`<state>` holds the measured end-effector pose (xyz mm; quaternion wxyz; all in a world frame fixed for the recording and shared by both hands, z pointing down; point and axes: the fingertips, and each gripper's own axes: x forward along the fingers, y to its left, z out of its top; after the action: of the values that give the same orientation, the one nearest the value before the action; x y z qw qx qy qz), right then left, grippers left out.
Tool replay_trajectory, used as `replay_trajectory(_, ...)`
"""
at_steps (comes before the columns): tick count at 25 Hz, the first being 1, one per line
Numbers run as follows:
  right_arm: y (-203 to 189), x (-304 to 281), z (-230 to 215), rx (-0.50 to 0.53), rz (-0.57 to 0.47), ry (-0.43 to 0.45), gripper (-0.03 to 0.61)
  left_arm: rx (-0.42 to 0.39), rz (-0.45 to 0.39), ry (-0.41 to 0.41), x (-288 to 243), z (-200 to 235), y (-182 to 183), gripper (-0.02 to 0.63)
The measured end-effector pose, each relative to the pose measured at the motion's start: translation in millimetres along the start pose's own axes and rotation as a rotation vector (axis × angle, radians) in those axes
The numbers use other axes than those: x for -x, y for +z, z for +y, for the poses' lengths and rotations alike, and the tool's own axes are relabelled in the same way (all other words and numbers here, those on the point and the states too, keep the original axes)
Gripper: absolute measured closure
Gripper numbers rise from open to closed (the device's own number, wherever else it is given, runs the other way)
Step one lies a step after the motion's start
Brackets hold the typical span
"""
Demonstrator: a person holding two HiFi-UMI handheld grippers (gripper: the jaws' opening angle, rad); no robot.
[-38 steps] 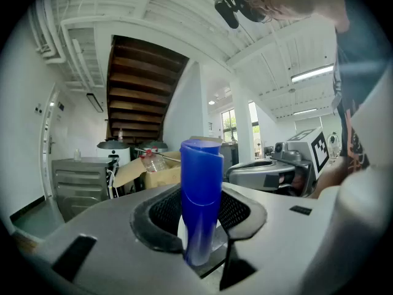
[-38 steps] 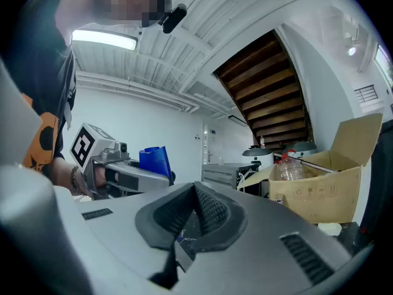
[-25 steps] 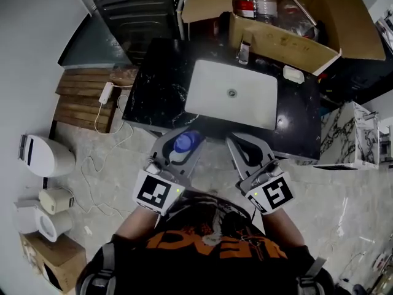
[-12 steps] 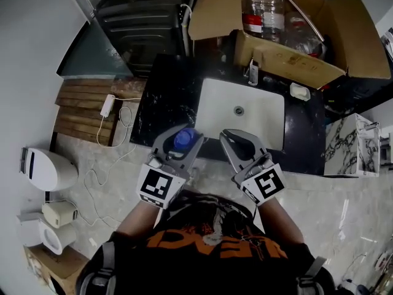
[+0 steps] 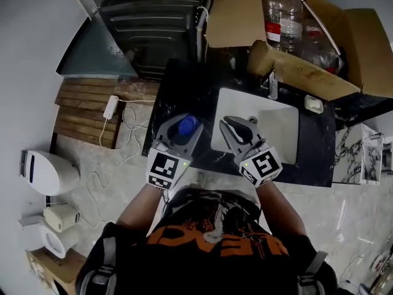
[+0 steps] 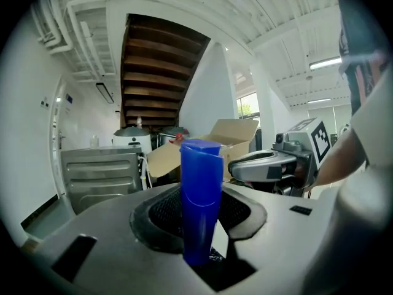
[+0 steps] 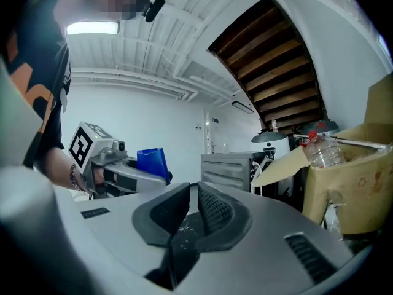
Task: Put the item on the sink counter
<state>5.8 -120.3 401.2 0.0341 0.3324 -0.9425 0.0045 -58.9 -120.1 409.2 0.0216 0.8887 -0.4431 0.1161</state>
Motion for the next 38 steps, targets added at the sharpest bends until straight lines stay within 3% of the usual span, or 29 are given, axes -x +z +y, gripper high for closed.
replay_trajectory(6,-42.1,-49.4,-25.5,-0.086,0.07,-0.021,0.506,0.028,0.04,0.019,-30.5,49.6,-34.1,0.454)
replay_trajectory(18,-93.3,-110.9,-64.2,-0.124,0.166,-0.073,0.506,0.033,0.05,0.022,-94.8,99.1,-75.5,0.453)
replay_trajectory(30,-125.0,-122.5,-64.2,-0.16,0.231,-0.084,0.506,0.049,0.104,0.014,-122.5,107.3,-123.3,0.453)
replay_trajectory(38,-133.8,-123.4,-64.2,-0.167,0.253,-0.091,0.506,0.035,0.117,-0.005,-129.3,103.3,-126.1,0.451)
